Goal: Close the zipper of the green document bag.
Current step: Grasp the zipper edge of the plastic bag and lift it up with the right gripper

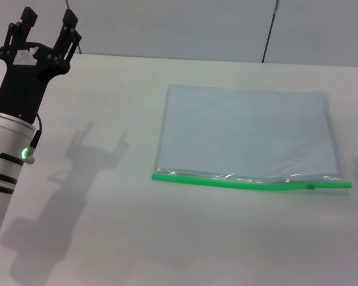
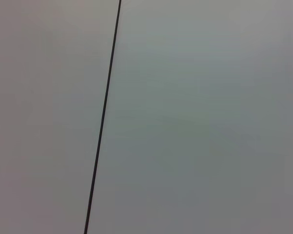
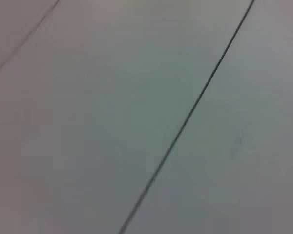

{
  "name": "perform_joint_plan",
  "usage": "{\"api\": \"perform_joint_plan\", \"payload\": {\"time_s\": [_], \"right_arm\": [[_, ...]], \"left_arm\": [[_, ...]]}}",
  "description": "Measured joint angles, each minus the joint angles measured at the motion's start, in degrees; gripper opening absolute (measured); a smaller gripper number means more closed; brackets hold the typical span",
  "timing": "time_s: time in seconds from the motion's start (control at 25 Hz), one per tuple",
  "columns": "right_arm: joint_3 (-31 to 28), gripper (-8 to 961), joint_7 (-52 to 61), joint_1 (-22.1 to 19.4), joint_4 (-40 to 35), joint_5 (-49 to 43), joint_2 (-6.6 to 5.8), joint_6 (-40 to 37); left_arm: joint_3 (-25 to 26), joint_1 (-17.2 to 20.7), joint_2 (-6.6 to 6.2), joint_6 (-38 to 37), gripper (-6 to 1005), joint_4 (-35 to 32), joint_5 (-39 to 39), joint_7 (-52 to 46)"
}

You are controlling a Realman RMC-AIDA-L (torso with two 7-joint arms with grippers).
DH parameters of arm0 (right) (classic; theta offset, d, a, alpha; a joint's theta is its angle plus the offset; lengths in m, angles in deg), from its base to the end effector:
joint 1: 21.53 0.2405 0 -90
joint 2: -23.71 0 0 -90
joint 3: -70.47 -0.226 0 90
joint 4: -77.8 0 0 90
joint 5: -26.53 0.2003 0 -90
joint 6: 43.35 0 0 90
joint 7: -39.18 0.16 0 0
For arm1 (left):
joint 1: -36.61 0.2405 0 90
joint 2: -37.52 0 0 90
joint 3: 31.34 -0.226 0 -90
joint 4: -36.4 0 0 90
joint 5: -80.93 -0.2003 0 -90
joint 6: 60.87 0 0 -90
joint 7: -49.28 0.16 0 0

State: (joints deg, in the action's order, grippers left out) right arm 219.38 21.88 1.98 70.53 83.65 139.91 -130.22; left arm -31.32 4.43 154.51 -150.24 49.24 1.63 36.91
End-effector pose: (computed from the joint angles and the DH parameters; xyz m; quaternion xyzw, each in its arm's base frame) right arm 0.2676 0.3050 0.0297 -0.7126 -0.0627 0.2397 0.6563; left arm -0.2342 0.3331 0.0314 -0.6378 -0.1589 -0.4720 0.5875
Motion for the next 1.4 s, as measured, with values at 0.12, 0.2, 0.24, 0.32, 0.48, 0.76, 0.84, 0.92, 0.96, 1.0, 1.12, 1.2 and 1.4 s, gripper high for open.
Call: {"api": "perform_joint_plan", "payload": {"time_s": [0.12, 0.2, 0.24, 0.32, 0.48, 0.76, 0.84, 0.92, 0.96, 1.0, 1.12, 1.2, 1.4], "right_arm": [[-0.09, 673, -5.76, -1.55, 0.11, 0.18, 0.05, 1.34], [-0.1, 673, -10.88, -2.78, 0.13, 0.18, 0.17, 3.21], [-0.11, 673, -13.67, -3.25, 0.09, 0.18, 0.2, 4.45], [-0.06, 673, -19.53, -4.21, -0.12, 0.14, 0.33, 7.33], [0.27, 672, -28.69, -5.15, -1.19, -0.29, 0.46, 13.55], [0.33, 672, -35.27, -6.01, -3.01, -0.12, 0.59, 19.05], [0.2, 672, -36.1, -6.36, -3.1, -0.01, 0.61, 19.5], [0.23, 672, -36.76, -6.58, -3.05, 0.04, 0.61, 19.86], [0.26, 671, -37.36, -6.62, -3.04, 0.07, 0.61, 20.41], [0.29, 671, -38.17, -6.65, -3.06, 0.1, 0.61, 21.03], [0.36, 671, -41.3, -6.69, -3.55, -0.05, 0.64, 22.75], [0.43, 671, -42.81, -6.73, -4.1, -0.23, 0.68, 23.45], [0.45, 671, -45.65, -7.22, -5.39, -0.27, 0.73, 24.61]], "left_arm": [[0.0, 0.01, -0.01, 0.16, 793, -0.01, 0.04, 0.15], [0.02, 0.02, -0.03, 0.23, 793, -0.05, 0.09, 0.17], [0.04, 0.04, -0.05, 0.39, 793, -0.08, 0.12, 0.18], [0.13, 0.08, -0.07, 0.77, 792, -0.12, 0.18, 0.16], [0.17, 0.33, -0.09, 1.17, 792, -0.19, 1.15, 0.08], [0.16, 0.61, -0.1, 1.22, 792, -0.19, 1.71, 0.3], [0.15, 0.62, -0.1, 1.22, 792, -0.19, 1.71, 0.31], [0.15, 0.63, -0.1, 1.24, 792, -0.19, 1.71, 0.32], [0.15, 0.63, -0.1, 1.26, 792, -0.21, 1.7, 0.32], [0.15, 0.65, -0.1, 1.28, 792, -0.27, 1.71, 0.32], [0.15, 0.71, -0.1, 1.3, 792, -0.6, 1.71, 0.3], [0.15, 0.74, -0.1, 1.33, 792, -0.71, 1.7, 0.23], [0.15, 0.81, -0.09, 1.39, 793, -0.72, 1.7, 0.22]]}}
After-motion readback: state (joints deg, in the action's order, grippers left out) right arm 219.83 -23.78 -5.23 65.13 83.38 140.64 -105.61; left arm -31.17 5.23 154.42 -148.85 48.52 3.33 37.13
